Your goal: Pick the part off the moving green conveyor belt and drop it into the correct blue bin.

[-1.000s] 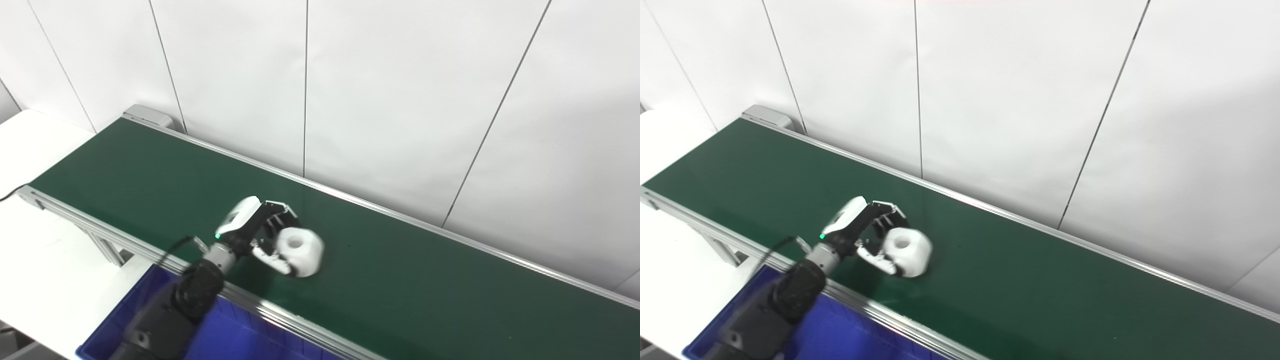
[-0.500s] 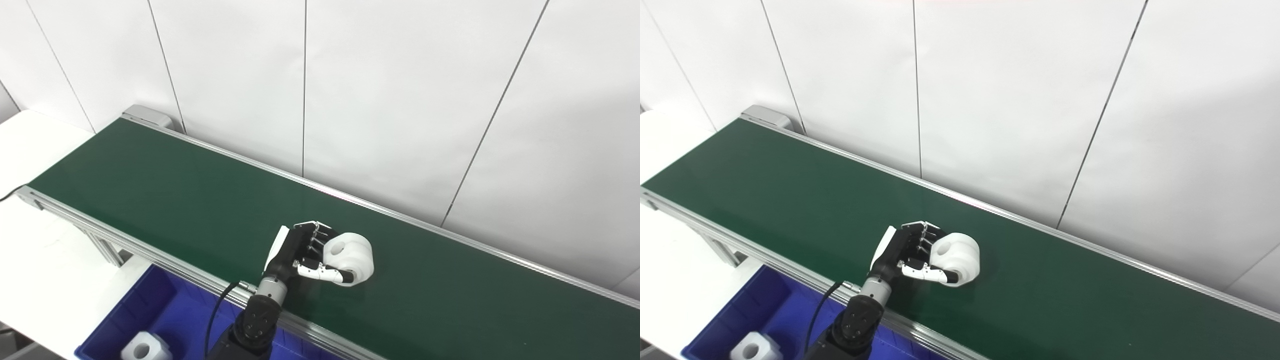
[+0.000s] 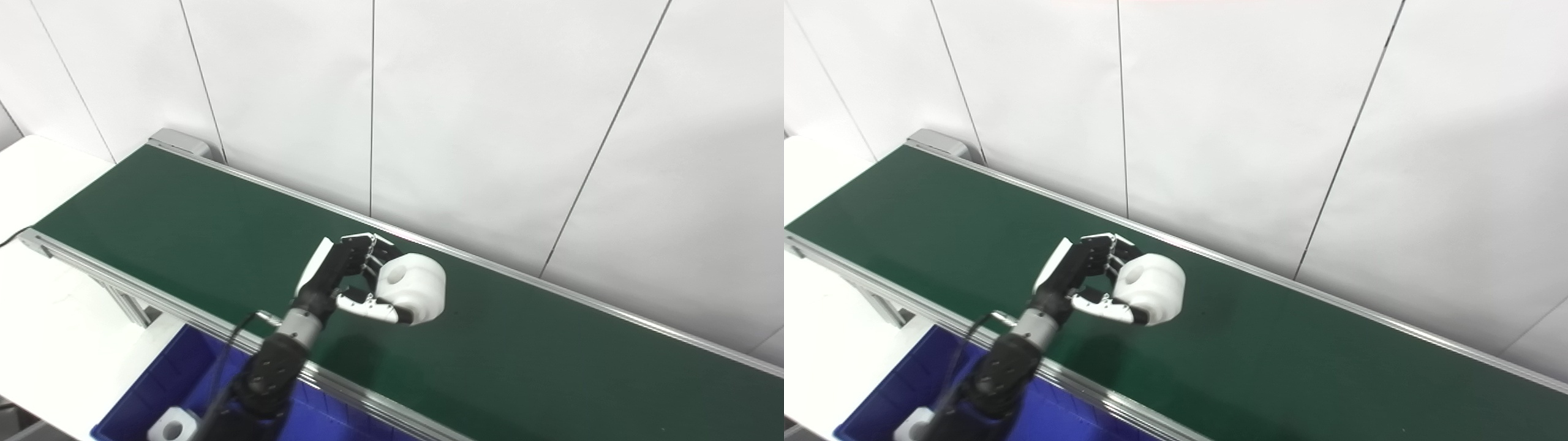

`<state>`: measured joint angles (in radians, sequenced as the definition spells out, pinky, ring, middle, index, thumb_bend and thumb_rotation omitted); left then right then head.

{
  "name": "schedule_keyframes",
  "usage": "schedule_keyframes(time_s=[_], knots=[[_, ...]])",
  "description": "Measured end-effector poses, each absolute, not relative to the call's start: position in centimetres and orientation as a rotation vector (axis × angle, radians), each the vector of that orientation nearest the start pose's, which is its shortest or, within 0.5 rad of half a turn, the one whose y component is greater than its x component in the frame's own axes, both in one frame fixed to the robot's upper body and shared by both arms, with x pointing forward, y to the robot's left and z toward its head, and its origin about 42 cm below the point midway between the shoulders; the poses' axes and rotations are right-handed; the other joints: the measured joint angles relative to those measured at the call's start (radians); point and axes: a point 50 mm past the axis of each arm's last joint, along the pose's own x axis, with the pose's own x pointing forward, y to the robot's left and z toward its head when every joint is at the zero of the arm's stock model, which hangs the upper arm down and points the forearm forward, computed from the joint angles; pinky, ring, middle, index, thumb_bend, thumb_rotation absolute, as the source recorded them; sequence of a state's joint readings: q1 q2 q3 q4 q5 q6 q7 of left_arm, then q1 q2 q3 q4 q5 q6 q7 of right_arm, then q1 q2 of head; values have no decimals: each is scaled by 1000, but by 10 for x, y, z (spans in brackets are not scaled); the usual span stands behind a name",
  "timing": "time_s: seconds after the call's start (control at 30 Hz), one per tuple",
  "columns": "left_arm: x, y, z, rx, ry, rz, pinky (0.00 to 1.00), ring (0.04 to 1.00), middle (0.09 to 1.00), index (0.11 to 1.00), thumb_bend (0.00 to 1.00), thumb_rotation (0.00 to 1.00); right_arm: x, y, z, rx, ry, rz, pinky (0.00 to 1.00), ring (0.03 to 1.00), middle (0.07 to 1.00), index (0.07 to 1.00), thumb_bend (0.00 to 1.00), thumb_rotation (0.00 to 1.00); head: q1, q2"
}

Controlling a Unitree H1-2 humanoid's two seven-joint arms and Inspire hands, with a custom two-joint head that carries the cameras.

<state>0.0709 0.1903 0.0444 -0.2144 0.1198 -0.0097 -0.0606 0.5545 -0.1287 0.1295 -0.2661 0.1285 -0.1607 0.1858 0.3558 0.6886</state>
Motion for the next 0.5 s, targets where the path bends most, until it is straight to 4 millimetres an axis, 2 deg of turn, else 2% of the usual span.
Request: schedule_keyframes(time_s=[0.07, 0.13, 0.17, 0.3, 0.37, 0.43, 0.5], knots=[[242, 282, 158, 379, -166, -89, 341, 394, 458, 500, 520, 0, 97, -226, 79, 53, 114, 193, 1000, 1000, 1000, 1000, 744, 1000, 2, 9], [226, 286, 174, 442, -193, -161, 359, 415, 470, 492, 521, 0, 98, -226, 82, 55, 109, 194, 1000, 1000, 1000, 1000, 748, 1000, 20, 78], [217, 288, 181, 476, -193, -192, 362, 418, 471, 492, 521, 0, 98, -226, 84, 56, 111, 196, 1000, 1000, 1000, 1000, 750, 1000, 20, 78], [176, 289, 201, 600, -146, -356, 383, 436, 479, 489, 521, 0, 101, -225, 97, 60, 97, 202, 1000, 1000, 1000, 1000, 765, 1000, 46, 146], [158, 287, 201, 631, -83, -447, 367, 417, 470, 497, 521, 0, 101, -225, 97, 62, 101, 205, 1000, 1000, 1000, 1000, 763, 1000, 51, 158], [145, 286, 195, 653, -30, -521, 374, 422, 468, 500, 521, 0, 102, -227, 101, 64, 101, 208, 1000, 1000, 1000, 1000, 763, 1000, 64, 210], [137, 282, 190, 721, -5, -573, 371, 426, 471, 500, 521, 0, 104, -229, 105, 69, 95, 210, 988, 994, 1000, 1000, 762, 996, 64, 210]])
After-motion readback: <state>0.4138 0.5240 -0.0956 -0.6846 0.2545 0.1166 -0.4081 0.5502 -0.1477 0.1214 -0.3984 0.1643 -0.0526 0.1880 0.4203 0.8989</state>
